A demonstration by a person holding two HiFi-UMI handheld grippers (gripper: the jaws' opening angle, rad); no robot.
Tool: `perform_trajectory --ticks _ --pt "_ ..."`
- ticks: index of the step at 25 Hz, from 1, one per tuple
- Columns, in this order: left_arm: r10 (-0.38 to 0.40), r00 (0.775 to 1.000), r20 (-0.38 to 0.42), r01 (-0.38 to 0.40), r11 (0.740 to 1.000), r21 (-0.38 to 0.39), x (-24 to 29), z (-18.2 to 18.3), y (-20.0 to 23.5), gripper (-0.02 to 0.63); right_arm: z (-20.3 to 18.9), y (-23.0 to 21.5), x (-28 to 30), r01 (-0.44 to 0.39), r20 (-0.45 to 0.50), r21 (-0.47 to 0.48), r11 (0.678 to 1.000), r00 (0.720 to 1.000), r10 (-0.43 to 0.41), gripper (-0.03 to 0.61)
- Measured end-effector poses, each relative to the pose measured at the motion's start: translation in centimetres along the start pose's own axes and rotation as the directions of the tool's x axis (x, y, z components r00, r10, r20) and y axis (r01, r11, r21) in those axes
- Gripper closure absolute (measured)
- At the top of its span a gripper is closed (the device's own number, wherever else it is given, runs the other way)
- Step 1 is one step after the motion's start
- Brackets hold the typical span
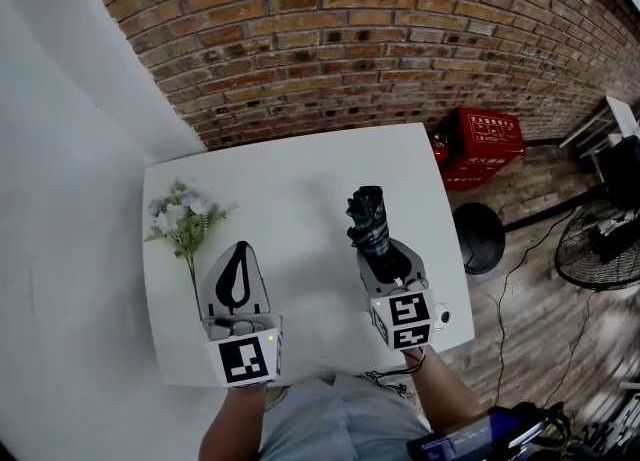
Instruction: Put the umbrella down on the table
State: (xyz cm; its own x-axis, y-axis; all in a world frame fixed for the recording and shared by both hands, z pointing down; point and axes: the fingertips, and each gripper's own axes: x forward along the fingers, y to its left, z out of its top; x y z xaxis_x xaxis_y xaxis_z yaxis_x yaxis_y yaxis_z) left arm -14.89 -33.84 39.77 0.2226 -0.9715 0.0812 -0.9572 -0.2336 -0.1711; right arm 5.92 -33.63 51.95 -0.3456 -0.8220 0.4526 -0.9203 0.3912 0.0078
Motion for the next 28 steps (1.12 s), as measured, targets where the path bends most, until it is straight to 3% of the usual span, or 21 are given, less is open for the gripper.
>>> perform_trajectory --ticks 28 --pt "0.007 1.000 -0.022 -0.007 1.000 0.003 1.1 -0.8 0.1 0.609 -4.9 -1.3 3.1 0.004 -0.149 0.017 1.000 0.989 -0.001 0.383"
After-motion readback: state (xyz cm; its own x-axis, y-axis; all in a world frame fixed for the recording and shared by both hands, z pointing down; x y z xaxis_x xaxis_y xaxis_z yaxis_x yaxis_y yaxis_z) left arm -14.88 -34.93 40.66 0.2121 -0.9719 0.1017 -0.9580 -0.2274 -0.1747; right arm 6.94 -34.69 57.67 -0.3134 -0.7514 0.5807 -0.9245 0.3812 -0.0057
